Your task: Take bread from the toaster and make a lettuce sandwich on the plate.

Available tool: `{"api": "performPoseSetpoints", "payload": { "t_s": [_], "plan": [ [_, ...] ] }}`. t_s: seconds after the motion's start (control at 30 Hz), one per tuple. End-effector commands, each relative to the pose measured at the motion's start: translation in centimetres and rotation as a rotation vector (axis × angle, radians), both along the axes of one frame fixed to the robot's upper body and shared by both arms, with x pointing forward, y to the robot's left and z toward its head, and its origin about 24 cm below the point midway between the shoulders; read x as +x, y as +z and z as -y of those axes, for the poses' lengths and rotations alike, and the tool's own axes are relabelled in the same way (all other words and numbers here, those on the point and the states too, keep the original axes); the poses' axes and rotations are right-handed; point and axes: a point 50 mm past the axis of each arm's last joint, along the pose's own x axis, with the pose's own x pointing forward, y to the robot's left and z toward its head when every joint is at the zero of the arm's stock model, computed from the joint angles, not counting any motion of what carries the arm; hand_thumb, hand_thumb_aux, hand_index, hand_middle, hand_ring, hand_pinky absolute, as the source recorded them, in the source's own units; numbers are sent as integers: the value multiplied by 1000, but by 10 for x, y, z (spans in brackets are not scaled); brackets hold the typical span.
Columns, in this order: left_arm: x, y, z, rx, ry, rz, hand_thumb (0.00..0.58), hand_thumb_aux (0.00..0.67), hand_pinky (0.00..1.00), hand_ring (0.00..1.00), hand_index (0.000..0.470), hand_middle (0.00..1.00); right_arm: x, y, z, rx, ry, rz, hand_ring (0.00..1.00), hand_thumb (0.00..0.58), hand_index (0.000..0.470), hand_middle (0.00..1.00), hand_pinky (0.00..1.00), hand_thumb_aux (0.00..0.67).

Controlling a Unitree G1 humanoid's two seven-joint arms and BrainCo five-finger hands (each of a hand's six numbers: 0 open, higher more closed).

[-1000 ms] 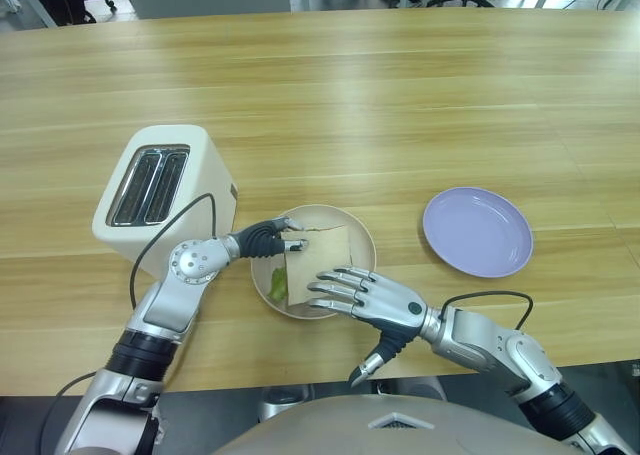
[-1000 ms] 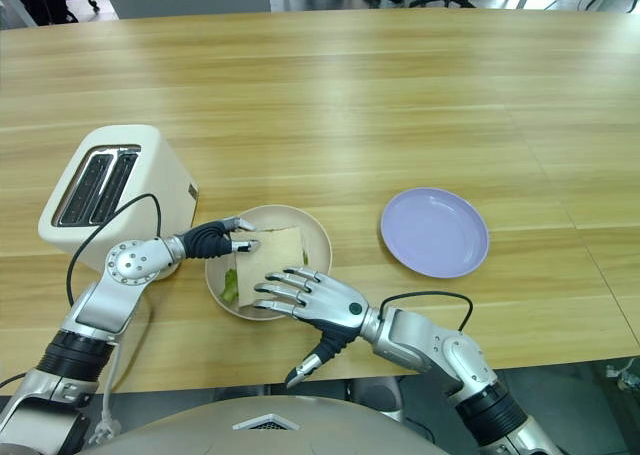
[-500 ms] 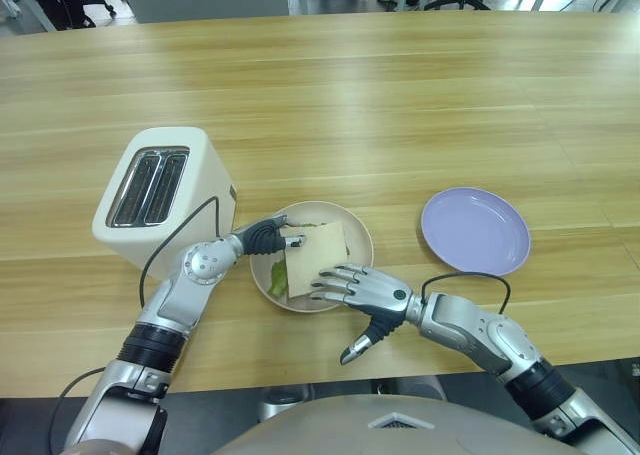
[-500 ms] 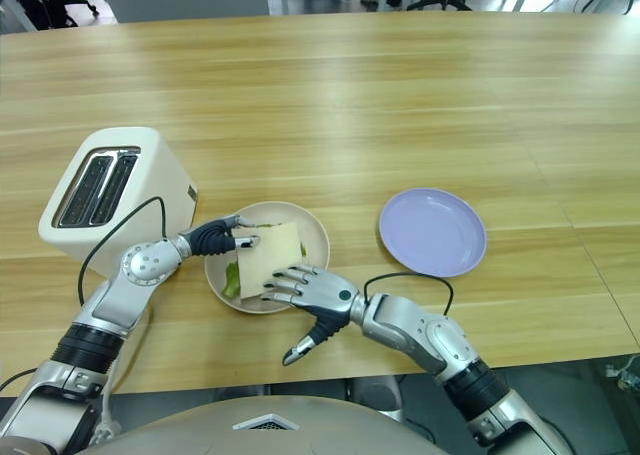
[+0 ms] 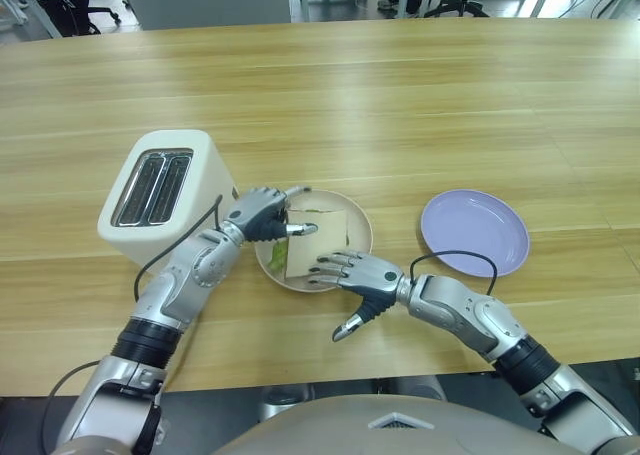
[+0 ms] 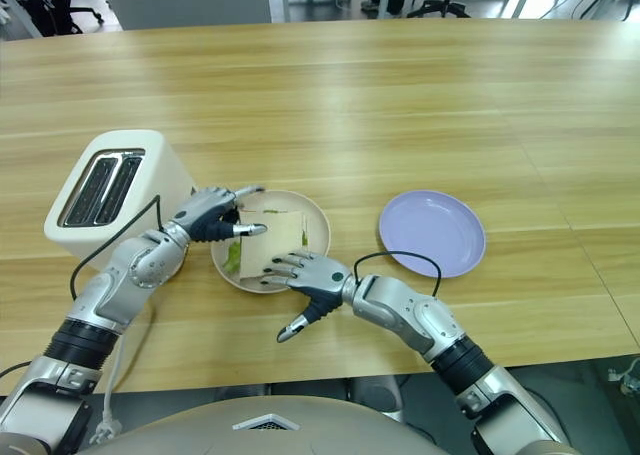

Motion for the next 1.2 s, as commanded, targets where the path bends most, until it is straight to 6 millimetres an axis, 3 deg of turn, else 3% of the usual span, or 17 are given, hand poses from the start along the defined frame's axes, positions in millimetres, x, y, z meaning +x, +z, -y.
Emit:
{"api": "performPoseSetpoints", "payload": {
  "t_s": [0.03, 0.2, 0.37, 0.4, 0.43, 0.47, 0.53, 0.57, 0.67, 0.7, 0.83, 1.0, 1.2],
  "plan": [
    [-3, 31, -3, 1, 4, 210, 0, 0, 0, 0, 0, 0, -5, -25, 12, -95, -56, -146, 0, 0, 0, 0, 0, 0],
    [-13, 57, -22, -11, 80, 383, 0, 0, 0, 0, 0, 0, 9, -10, 12, -30, -89, -114, 0, 0, 0, 0, 0, 0],
    [-37, 77, -30, -107, 84, 466, 0, 0, 0, 0, 0, 0, 20, 28, 10, 247, -152, -65, 0, 0, 0, 0, 0, 0],
    [-42, 77, -29, -153, 75, 447, 230, 150, 0, 0, 103, 0, 21, 35, 12, 318, -176, -85, 0, 0, 0, 0, 0, 0],
    [-48, 76, -27, -211, 49, 418, 580, 670, 0, 0, 460, 0, 21, 43, 14, 397, -194, -105, 0, 53, 22, 0, 0, 32],
    [-53, 76, -25, -249, 31, 398, 580, 670, 173, 173, 460, 173, 21, 48, 16, 446, -204, -119, 0, 580, 460, 0, 0, 670],
    [-67, 68, -21, -348, -14, 302, 580, 670, 808, 808, 460, 808, 15, 60, 24, 587, -214, -206, 0, 580, 460, 0, 0, 670],
    [-73, 64, -19, -395, -33, 255, 580, 670, 1000, 1000, 460, 1000, 12, 63, 28, 637, -214, -248, 0, 580, 460, 0, 0, 670],
    [-93, 56, -18, -528, -92, 117, 580, 670, 1000, 1000, 460, 1000, -1, 68, 39, 731, -206, -375, 24, 580, 460, 24, 24, 670],
    [-100, 52, -17, -560, -123, 58, 580, 670, 1000, 1000, 460, 1000, -5, 69, 43, 751, -205, -415, 1000, 580, 460, 1000, 1000, 670],
    [-127, 30, -13, -593, -244, -238, 580, 670, 1000, 1000, 460, 1000, -26, 65, 55, 726, -173, -540, 1000, 580, 460, 1000, 1000, 670],
    [-158, -16, -6, -415, -291, -612, 580, 670, 1000, 1000, 460, 1000, -51, 41, 64, 545, -156, -623, 1000, 580, 460, 1000, 1000, 670],
    [-152, -56, -5, -144, -228, -678, 580, 670, 1000, 1000, 460, 1000, -60, 11, 58, 333, -166, -592, 1000, 580, 460, 1000, 1000, 670]
  ]
}}
